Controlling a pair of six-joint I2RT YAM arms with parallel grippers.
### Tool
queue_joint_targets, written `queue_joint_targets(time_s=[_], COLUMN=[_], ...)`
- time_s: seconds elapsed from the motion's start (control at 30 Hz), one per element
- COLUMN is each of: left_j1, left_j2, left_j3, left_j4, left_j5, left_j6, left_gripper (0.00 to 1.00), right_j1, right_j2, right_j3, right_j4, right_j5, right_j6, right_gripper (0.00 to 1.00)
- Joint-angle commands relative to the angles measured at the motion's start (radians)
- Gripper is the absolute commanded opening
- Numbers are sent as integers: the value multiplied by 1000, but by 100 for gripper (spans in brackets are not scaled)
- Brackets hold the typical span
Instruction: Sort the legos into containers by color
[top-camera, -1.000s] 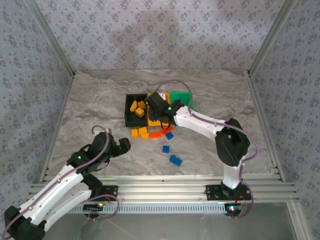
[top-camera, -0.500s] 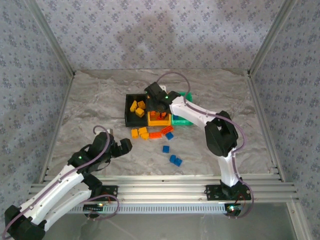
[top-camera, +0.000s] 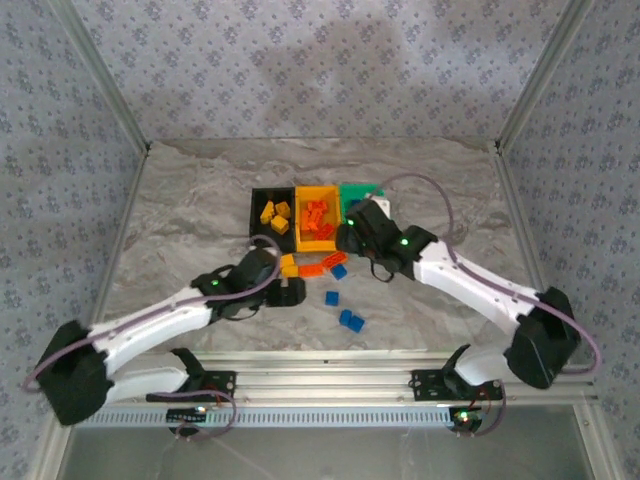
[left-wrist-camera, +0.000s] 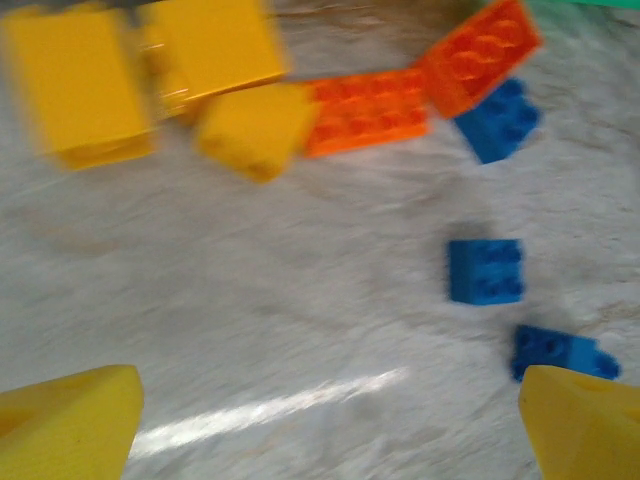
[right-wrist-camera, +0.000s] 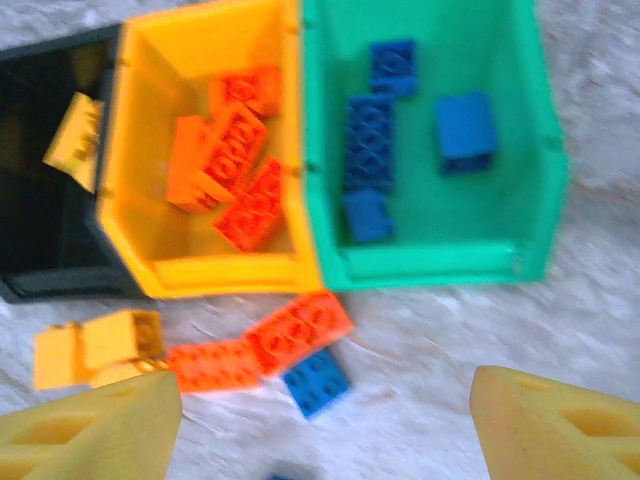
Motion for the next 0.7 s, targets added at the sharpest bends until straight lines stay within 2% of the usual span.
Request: queue_joint_targets(time_s=[0.0,0.13,0.3,0.67], left_j1=[-62,-125,-139,-168], left_j2=[166,359,515,620], left_j3=[106,225,307,335], left_j4=[119,137,102,40], left_j5=[-10,-18,-31,-63], left_j6=[36,65,75,69], left_gripper=[92,88,78,62], right_j1=[-15,-40,-71,-105], right_j2=[-98,-229,-357,-477], right_j3=[-86,-180,-255,-303], right_j4=[-60,-89,-121,-148], right_j5=[42,45,30,19], right_j6=[50,61,66,51], right_gripper=[78,79,79,80])
